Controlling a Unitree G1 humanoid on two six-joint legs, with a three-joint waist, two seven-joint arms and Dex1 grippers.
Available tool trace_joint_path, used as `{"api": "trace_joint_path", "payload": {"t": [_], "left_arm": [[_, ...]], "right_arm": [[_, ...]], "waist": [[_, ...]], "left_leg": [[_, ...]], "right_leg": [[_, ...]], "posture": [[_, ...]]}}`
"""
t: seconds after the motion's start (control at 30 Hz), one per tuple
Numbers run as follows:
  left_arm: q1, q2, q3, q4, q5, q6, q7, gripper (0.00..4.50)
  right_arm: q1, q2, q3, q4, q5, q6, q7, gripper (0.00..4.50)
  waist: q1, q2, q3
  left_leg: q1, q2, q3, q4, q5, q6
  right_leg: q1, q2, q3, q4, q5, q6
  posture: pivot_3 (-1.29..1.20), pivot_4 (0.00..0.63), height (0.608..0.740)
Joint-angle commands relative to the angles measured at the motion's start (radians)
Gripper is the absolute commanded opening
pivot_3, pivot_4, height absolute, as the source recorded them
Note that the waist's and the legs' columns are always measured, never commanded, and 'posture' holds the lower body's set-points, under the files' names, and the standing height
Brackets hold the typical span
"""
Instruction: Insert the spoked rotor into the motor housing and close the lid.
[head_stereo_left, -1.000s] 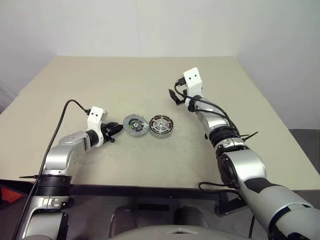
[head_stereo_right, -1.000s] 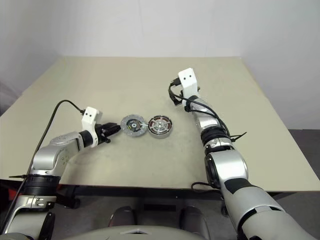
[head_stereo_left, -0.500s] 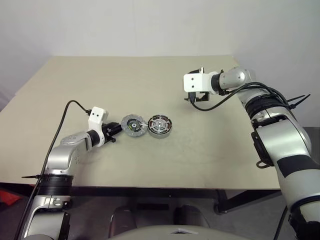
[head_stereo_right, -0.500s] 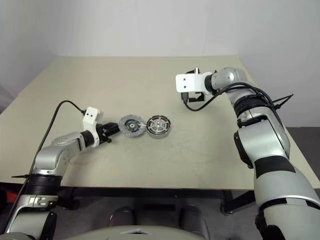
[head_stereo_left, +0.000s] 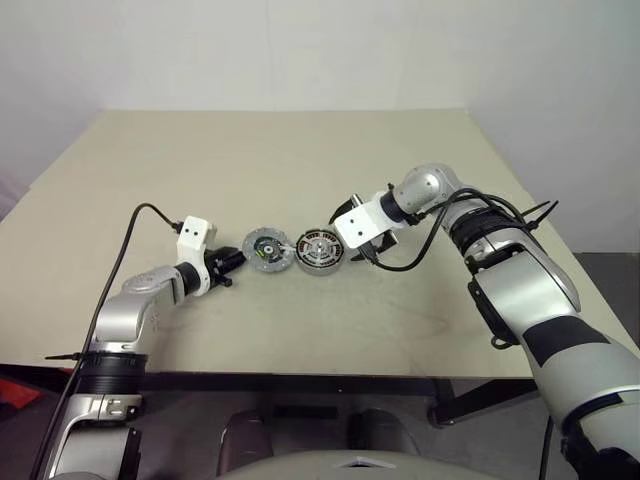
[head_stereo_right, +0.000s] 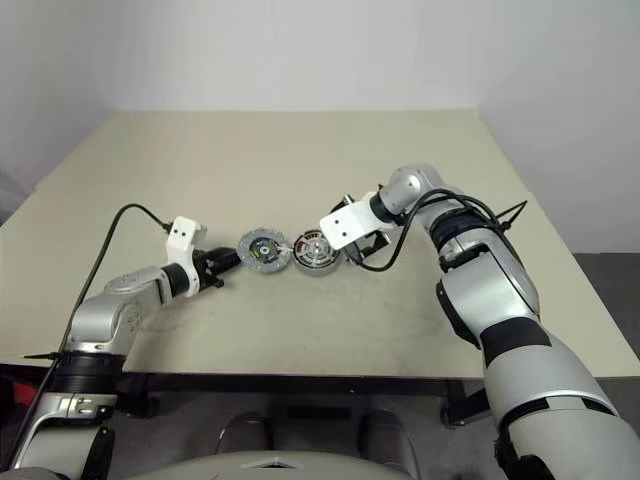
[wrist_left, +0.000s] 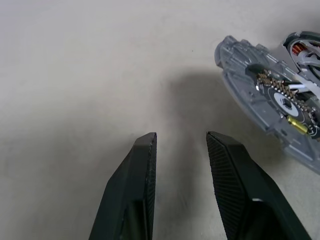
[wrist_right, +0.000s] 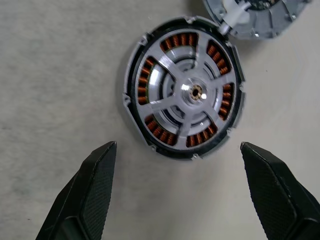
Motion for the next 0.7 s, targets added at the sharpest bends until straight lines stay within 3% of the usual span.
{"api": "trace_joint_path", "payload": {"t": [0.03, 0.7], "left_arm": [[-0.006, 0.006, 0.013, -0.041, -0.004, -0.008, 0.004, 1.69], [-0.019, 0.007, 0.012, -0.029, -0.001, -0.015, 0.001, 1.69]], "right_arm": [[-0.016, 0.007, -0.013, -0.046, 0.031, -0.017, 0.029, 4.47], [0.062, -0.018, 0.037, -0.076, -0.021, -0.037, 0.002, 4.47]], "waist": [[0.0, 0.0, 0.0], [-0.001, 0.0, 0.0]], "left_leg": [[0.0, 0.0, 0.0, 0.0, 0.0, 0.0], [0.001, 0.0, 0.0, 0.002, 0.0, 0.0]], "right_leg": [[0.0, 0.0, 0.0, 0.0, 0.0, 0.0], [0.0, 0.0, 0.0, 0.003, 0.0, 0.0]], "posture": [[0.0, 0.0, 0.74], [0.0, 0.0, 0.74]]}}
